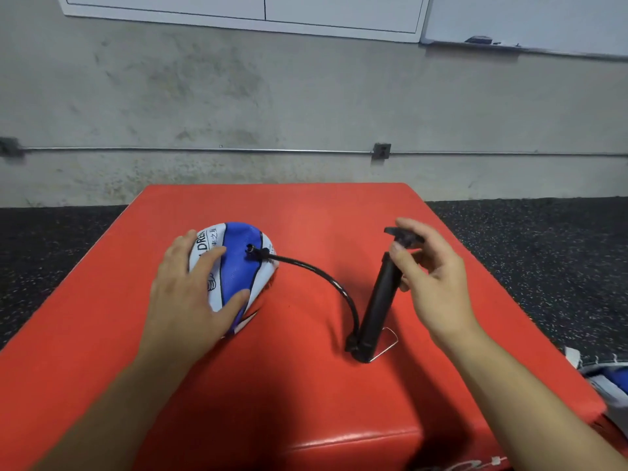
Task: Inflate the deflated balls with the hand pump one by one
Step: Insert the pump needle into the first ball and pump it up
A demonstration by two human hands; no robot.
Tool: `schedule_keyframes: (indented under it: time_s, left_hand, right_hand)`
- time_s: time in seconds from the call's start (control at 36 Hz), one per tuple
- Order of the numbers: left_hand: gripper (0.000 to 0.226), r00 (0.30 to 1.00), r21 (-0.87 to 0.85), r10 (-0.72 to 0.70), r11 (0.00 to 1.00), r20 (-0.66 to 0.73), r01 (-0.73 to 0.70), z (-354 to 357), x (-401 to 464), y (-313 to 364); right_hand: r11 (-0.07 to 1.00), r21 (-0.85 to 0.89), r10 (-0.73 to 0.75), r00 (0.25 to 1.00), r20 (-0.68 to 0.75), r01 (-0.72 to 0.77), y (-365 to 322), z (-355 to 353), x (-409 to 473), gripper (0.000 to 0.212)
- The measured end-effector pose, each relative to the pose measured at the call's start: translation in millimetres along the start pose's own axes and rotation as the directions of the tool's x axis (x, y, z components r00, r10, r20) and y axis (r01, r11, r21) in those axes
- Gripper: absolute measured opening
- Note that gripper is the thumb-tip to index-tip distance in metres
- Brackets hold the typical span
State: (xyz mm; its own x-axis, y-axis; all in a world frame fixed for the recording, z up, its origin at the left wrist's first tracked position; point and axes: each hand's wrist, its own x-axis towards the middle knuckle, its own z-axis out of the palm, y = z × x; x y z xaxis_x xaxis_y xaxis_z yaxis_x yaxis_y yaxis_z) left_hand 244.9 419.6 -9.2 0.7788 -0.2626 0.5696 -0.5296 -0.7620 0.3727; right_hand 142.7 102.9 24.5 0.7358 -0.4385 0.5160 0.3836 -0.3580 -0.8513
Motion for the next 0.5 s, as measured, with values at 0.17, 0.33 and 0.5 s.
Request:
schedule_keyframes:
  time_s: [0.17, 0.33, 0.5]
  left_hand:
    - [0.073, 1.000, 0.032, 0.007, 0.999, 0.004, -0.007, -7.1, -5.5, 1.7]
    - [0.048, 0.977, -0.195, 0.210, 0.958, -0.025, -0.211, -12.8, -30.8, 74.0]
    - [0.054, 0.944, -0.399, 0.247, 0.905, 0.217, -0.146, 4.5, -59.9, 121.8]
  right_hand:
    - [0.997, -0.059, 0.063, 0.996, 0.064, -0.059, -13.3, 0.9, -15.7, 0.037]
    - [0.994, -0.071, 0.096, 0.990, 0.101, -0.089, -33.2, -1.8, -38.4, 0.034]
    - [0.986, -0.022, 0.165, 0.980, 0.112, -0.163, -46.0, 10.0, -65.3, 0.022]
